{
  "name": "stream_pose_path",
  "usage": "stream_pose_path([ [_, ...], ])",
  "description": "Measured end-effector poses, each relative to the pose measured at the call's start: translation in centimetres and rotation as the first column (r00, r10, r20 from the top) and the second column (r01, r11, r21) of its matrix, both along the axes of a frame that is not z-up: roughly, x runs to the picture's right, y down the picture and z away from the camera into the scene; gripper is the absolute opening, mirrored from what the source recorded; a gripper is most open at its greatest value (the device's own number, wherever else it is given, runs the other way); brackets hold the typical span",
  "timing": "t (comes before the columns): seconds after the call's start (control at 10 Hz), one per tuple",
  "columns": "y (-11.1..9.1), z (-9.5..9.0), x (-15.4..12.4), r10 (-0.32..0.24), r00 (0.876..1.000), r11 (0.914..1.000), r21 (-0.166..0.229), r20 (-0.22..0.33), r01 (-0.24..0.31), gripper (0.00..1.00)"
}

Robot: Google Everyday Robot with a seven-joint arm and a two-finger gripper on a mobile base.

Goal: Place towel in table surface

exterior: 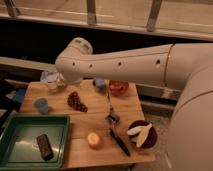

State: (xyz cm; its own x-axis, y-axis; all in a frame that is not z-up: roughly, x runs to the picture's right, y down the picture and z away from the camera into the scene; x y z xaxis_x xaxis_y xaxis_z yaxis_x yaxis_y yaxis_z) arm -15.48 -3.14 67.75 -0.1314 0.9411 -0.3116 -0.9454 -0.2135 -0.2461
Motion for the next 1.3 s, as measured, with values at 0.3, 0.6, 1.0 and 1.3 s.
stream_pose_path([
  [0.3, -0.2, 0.1, 0.0, 0.007, 1.0, 0.9997, 0.024, 0.002, -0.007, 0.65],
  [0.6, -1.8, 1.7, -2.2, 0.001, 1.0, 0.998, 0.063, 0.028, -0.002, 0.65],
  [1.0, -4.0, 4.1, -4.9, -0.035, 0.997, 0.997, 0.072, 0.072, 0.029, 0.65],
  [1.3, -6.0, 6.4, -8.1, -0.024, 0.989, 0.9969, 0.078, 0.147, 0.013, 0.65],
])
